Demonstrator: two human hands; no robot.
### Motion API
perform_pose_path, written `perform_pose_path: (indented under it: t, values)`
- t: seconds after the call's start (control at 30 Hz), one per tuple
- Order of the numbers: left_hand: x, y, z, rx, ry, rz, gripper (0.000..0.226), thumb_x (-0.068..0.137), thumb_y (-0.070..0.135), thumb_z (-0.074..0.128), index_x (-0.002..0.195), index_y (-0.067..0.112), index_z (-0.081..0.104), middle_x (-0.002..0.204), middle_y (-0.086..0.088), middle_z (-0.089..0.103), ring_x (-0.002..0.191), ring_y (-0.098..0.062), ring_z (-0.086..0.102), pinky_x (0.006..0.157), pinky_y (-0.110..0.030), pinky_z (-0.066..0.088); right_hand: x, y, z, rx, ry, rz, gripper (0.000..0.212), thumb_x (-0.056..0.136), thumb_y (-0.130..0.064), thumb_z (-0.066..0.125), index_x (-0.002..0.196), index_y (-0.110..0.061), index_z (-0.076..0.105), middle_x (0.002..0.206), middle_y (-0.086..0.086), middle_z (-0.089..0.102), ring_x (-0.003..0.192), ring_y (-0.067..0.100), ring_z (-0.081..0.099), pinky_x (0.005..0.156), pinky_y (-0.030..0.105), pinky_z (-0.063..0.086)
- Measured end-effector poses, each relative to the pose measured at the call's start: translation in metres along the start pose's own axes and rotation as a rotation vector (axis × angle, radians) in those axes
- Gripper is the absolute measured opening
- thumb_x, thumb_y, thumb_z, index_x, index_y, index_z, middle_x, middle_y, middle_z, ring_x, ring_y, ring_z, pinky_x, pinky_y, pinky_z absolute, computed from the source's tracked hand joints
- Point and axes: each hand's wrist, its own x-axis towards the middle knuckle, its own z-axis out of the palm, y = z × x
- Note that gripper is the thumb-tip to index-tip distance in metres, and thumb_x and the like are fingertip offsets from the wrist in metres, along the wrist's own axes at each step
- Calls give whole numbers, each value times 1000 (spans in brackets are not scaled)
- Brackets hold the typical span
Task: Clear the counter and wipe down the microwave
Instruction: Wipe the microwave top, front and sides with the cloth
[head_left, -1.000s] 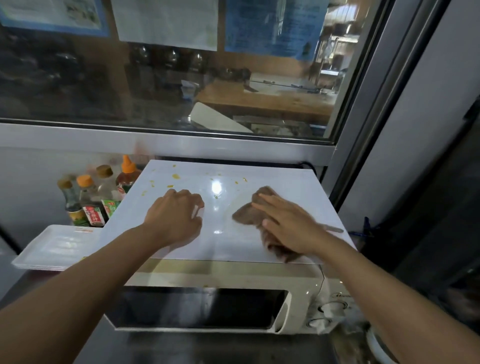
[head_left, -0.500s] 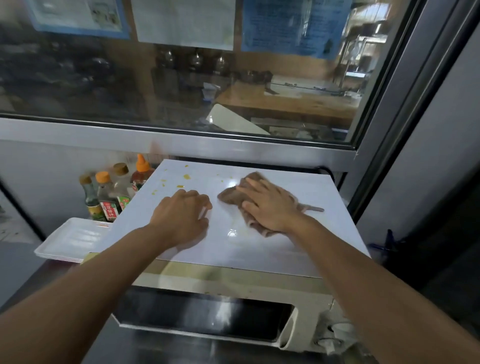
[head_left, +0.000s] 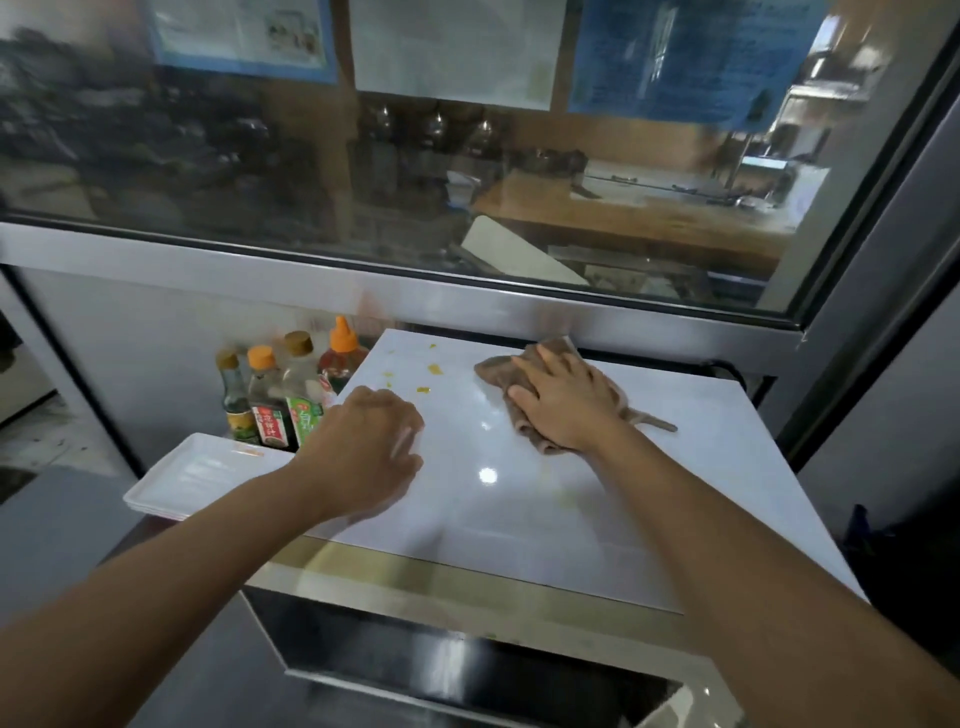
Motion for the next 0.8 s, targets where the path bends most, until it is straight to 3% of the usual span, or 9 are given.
perform_pose_path:
  t: [0.17,0.23,0.33,0.43,0.5,0.67,0.8]
  values:
    - [-9,-23,-7,20,12,-25,41,83,43,62,120,26,59,124,1,53,114,-19,49,94,-36,46,-31,-46,16,-7,-26,-364,54,96,-48,28,148,-40,13,159,-14,6,146,11,3,118,40,7]
    - [-10,-31,-10,39,31,-29,47,79,52,63,120,29,58,125,4,52,115,-18,46,95,-36,44,-33,-38,12,3,-27,-413,53,98,-42,32,148,-38,17,158,-15,11,145,6,8,118,35,11]
    - [-11,-43,-13,47,38,-51,55,74,62,63,119,32,55,123,6,50,115,-16,40,95,-34,41,-8,-21,4,35,45,-274,48,99,-30,36,146,-30,29,156,-13,20,144,9,16,115,33,20]
    - [-12,-53,-11,0,49,-64,58,72,65,62,118,31,56,121,8,52,113,-14,45,94,-32,42,28,-35,8,-14,44,-86,50,100,-34,30,148,-26,23,158,-9,16,146,15,8,117,39,14]
    - [-13,-56,-9,-38,53,-52,58,73,64,62,119,30,55,122,7,53,112,-14,47,94,-33,43,47,-59,15,-31,27,-65,53,99,-38,28,149,-25,19,159,-7,13,146,18,4,118,41,9]
    - [-24,-65,-5,-218,79,-65,59,71,54,71,120,30,49,120,8,51,104,-11,47,90,-31,46,29,-108,26,-11,0,-372,54,97,-43,26,149,-33,15,159,-11,7,146,12,1,118,39,7]
    - [-33,-72,-5,-357,61,-138,60,66,49,77,113,31,44,114,13,50,96,-8,51,82,-29,50,12,-97,17,37,-10,-538,53,95,-38,29,147,-30,28,157,-9,21,145,10,15,117,35,18]
